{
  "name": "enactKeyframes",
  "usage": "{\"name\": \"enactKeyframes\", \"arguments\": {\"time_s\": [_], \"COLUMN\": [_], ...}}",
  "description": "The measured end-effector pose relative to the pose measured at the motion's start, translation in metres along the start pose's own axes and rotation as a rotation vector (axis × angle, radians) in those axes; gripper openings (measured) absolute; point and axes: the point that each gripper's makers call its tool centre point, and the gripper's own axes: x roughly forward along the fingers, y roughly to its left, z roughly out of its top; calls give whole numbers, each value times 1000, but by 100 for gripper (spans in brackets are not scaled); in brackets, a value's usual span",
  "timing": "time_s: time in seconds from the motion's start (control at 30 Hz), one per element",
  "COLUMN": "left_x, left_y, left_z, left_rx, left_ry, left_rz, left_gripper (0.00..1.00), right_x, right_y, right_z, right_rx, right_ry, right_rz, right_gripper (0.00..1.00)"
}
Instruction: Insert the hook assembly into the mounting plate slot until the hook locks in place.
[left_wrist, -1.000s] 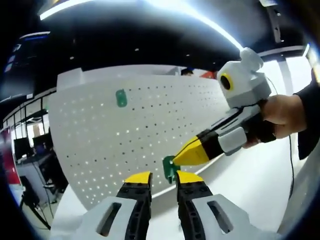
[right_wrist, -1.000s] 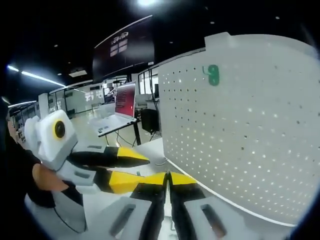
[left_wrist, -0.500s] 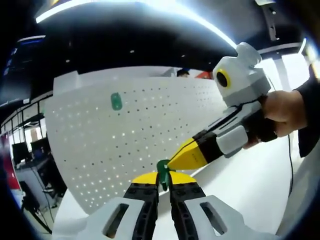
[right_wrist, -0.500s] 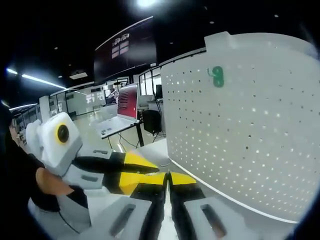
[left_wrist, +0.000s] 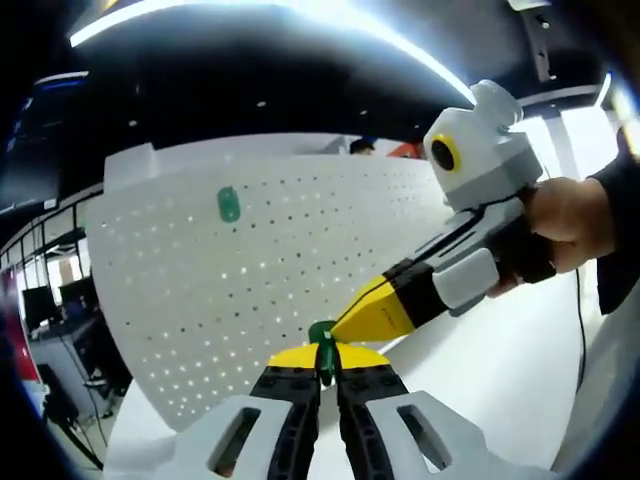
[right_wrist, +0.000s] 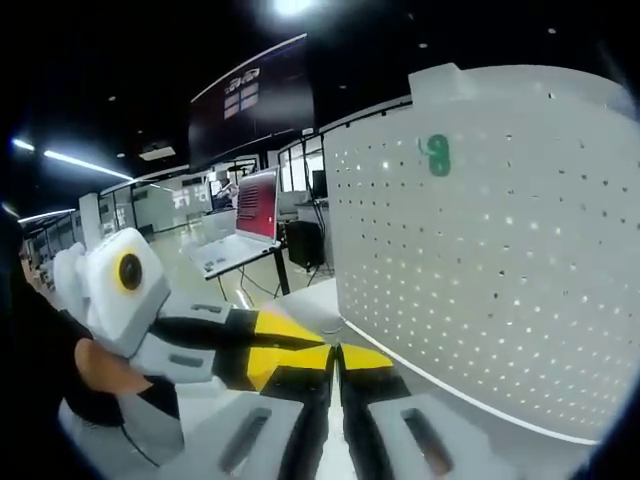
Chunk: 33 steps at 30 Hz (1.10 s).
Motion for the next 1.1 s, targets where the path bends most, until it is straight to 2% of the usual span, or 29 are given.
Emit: {"name": "enactKeyframes", "arguments": {"time_s": [1.1], "left_x": [1], "left_y": [-3], "left_z": [-3], "left_rx": [18], "left_ry": [10], "left_rz": [-10], "left_gripper": [4], "right_x": [-1], "right_y": [1], "right_z": [-1], "right_rx": [6], "right_ry": [-2], "right_rz": [7], "right_gripper": [0]}}
